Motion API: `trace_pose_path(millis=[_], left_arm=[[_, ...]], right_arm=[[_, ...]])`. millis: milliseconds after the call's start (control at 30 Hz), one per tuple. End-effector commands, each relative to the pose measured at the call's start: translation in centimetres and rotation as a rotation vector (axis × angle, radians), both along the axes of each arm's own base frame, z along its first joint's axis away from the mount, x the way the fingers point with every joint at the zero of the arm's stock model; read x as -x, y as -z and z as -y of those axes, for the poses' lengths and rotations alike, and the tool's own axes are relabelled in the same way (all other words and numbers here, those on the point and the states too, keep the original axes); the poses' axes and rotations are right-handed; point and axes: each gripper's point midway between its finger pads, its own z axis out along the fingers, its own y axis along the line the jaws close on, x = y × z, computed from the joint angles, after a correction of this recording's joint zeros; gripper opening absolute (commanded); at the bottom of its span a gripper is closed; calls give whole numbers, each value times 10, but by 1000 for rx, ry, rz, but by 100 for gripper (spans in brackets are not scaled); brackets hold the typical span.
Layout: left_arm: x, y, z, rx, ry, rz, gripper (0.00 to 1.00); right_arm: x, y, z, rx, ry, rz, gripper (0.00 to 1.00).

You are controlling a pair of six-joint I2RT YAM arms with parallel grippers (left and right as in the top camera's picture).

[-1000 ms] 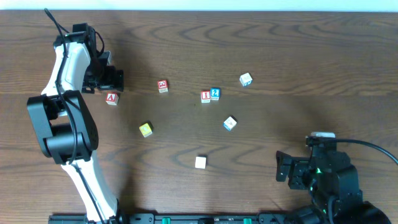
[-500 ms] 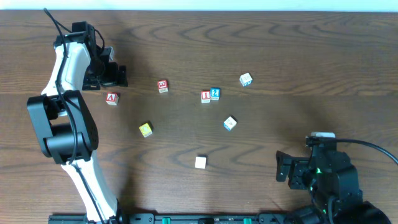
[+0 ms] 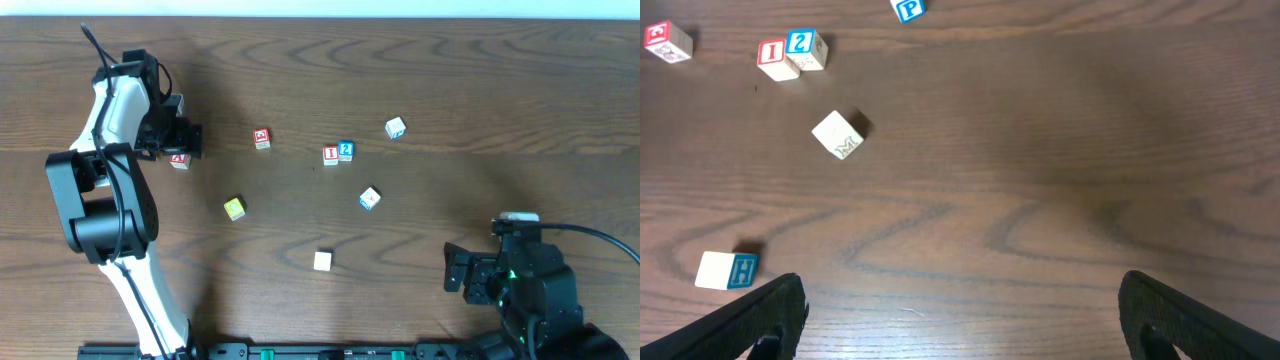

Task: Spell out Ai2
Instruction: 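Lower the left gripper and grasp the red A block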

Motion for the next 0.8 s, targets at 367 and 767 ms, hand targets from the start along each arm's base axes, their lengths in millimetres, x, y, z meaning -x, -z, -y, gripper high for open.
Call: trace_pose_path(millis=[367, 767], left_arm=[[-1, 8, -5, -26, 17, 2, 73], [0, 7, -5, -24, 47, 2, 51]], right_arm=[[0, -1, 3, 12, 4, 4, 99], [0, -1, 2, 11, 4, 4, 99]])
